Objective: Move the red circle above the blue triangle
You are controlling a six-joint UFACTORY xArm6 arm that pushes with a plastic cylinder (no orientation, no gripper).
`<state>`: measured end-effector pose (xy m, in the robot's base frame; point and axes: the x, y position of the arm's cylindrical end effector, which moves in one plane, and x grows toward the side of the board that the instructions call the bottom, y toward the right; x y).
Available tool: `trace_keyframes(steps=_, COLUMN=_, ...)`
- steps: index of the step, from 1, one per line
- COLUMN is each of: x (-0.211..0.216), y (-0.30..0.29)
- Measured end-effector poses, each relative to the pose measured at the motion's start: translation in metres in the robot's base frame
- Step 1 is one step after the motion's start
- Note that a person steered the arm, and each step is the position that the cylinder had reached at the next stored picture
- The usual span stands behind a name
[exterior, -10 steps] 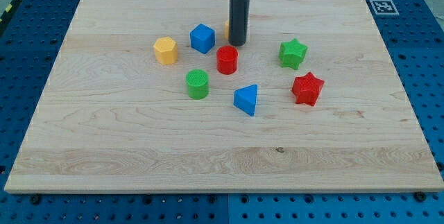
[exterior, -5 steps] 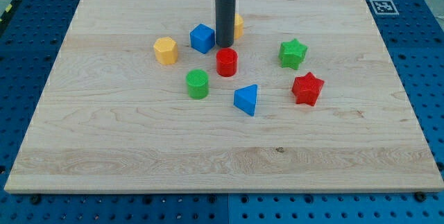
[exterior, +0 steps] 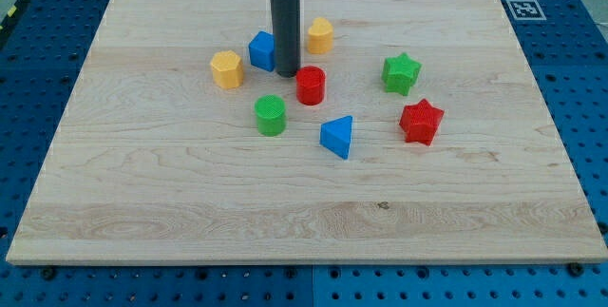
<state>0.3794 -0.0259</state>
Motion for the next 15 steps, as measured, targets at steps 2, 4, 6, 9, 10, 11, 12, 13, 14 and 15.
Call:
trace_keyframes(steps=2, x=0.019, y=0.000)
trace_keyframes(steps=4, x=0.022, y=0.000)
trace_keyframes(steps=6, x=0.027, y=-0.023)
trace_keyframes(steps=9, x=0.049, y=-0.002)
trace_keyframes(steps=10, x=0.059, y=0.008)
trace_keyframes(steps=11, x=0.061, y=0.009)
trace_keyframes(steps=12, x=0.061, y=0.015)
trace_keyframes(steps=13, x=0.061, y=0.025)
trace_keyframes(steps=14, x=0.061, y=0.029)
trace_keyframes(steps=15, x=0.061, y=0.029)
